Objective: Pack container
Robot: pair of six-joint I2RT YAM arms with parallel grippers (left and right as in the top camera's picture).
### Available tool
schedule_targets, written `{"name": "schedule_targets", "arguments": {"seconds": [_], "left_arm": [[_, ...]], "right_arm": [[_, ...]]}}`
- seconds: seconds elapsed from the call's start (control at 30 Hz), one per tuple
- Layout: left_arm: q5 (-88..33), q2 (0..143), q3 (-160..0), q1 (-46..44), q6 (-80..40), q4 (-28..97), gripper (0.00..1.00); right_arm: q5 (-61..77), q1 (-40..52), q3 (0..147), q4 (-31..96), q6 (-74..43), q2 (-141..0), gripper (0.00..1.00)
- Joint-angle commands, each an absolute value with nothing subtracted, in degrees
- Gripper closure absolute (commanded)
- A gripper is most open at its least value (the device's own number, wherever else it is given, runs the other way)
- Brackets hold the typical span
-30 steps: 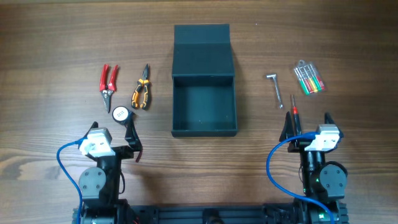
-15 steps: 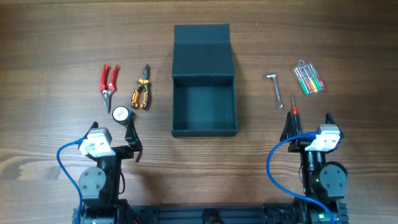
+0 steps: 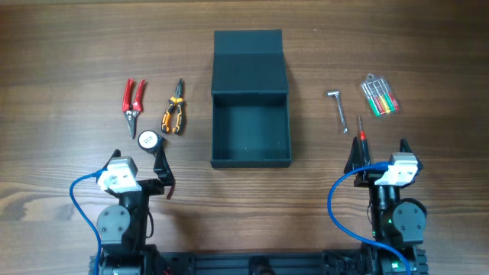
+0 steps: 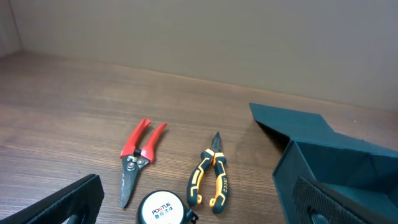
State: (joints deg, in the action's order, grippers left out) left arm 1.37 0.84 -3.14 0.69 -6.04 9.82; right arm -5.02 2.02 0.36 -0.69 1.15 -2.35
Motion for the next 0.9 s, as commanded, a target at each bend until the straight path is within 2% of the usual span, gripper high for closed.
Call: {"name": "schedule_targets", "arguments": {"seconds": [0.0, 0.2, 0.33, 0.43, 0.5, 0.6, 0.67, 0.7, 0.87], "left_arm": [[0.5, 0.4, -2.8, 0.2, -4.7, 9.6, 0.00], [0.4, 0.4, -2.8, 0.2, -4.7, 9.6, 0.00], [0.4, 0.4, -2.8, 0.2, -4.7, 9.6, 0.00], [0.4, 0.4, -2.8, 0.2, -4.7, 9.6, 0.00], [0.5, 0.4, -2.8, 0.2, -4.7, 9.6, 0.00], [0.5, 0.4, -2.8, 0.2, -4.7, 9.6, 0.00], [0.4, 0.4, -2.8, 0.2, -4.7, 9.6, 0.00], [0.5, 0.4, -2.8, 0.2, -4.7, 9.6, 0.00], [0.5, 0.4, -2.8, 0.2, -4.7, 9.6, 0.00]], "right_arm": [[-6.0, 1.9, 0.3, -1.0, 0.0, -2.7, 0.00], [-5.2, 1.9, 0.3, -1.0, -0.1, -2.7, 0.00], [-4.9, 1.9, 0.3, -1.0, -6.9, -2.7, 0.00], [-5.5, 1.9, 1.3, -1.1, -6.9, -3.0, 0.01], [-11.4, 1.9, 4.6, -1.1, -6.6, -7.6, 0.00], [-12.2, 1.8, 11.9, -2.4, -6.0, -21.7, 0.00], [-11.3, 1.7, 22.9, -1.8, -5.3, -35.8, 0.00], [-8.1, 1.4, 33.4, 1.8, -2.9, -46.4, 0.00], [1.0, 1.4, 84.9, 38.0, -1.4, -82.9, 0.00]]}}
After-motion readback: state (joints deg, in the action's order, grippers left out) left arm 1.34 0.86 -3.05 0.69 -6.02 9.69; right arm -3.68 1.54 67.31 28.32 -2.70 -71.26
